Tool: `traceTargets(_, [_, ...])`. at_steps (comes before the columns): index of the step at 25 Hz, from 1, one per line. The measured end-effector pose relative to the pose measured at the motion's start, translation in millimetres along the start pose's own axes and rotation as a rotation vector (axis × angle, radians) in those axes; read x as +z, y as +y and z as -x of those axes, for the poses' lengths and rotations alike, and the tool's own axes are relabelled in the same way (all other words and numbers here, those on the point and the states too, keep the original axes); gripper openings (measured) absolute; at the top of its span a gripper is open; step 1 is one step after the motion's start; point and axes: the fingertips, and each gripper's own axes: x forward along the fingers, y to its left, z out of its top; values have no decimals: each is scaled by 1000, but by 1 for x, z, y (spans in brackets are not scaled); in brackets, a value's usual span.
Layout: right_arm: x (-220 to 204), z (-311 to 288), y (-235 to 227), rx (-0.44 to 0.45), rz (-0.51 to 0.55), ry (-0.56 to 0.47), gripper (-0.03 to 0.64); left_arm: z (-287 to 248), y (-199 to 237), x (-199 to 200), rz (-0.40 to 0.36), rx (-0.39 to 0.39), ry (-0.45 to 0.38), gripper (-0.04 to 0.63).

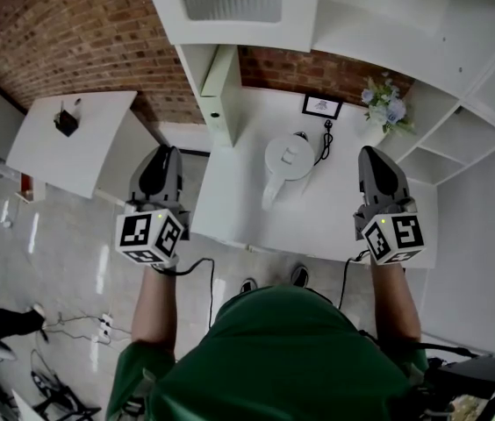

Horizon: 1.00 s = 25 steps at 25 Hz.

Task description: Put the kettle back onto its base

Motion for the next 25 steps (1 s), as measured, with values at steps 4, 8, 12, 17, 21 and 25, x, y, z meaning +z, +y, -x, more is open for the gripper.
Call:
traceTargets(4, [2,0,-3,8,-3,-7,12,-4,-4,0,-3,3,3,86])
traceTargets(8, [4,-1,-6,13,-1,-12,12,-7,-8,0,-3,-1,7,86])
traceTargets(12, [2,-1,-10,14,-3,-10,12,-10,-12,-3,-2,-4,13,86])
traceTargets(17, [1,0,-14,17,-2,-8,12,-12,-15,-6,0,-5,18,86])
traceTargets(21, [-1,0,-15,26,1,-4,12,-13,-16,-7,1,-2,19,86])
traceTargets(25, [-2,2,-18,32,-5,-4,12,-13,-20,-8,0,2,21,86])
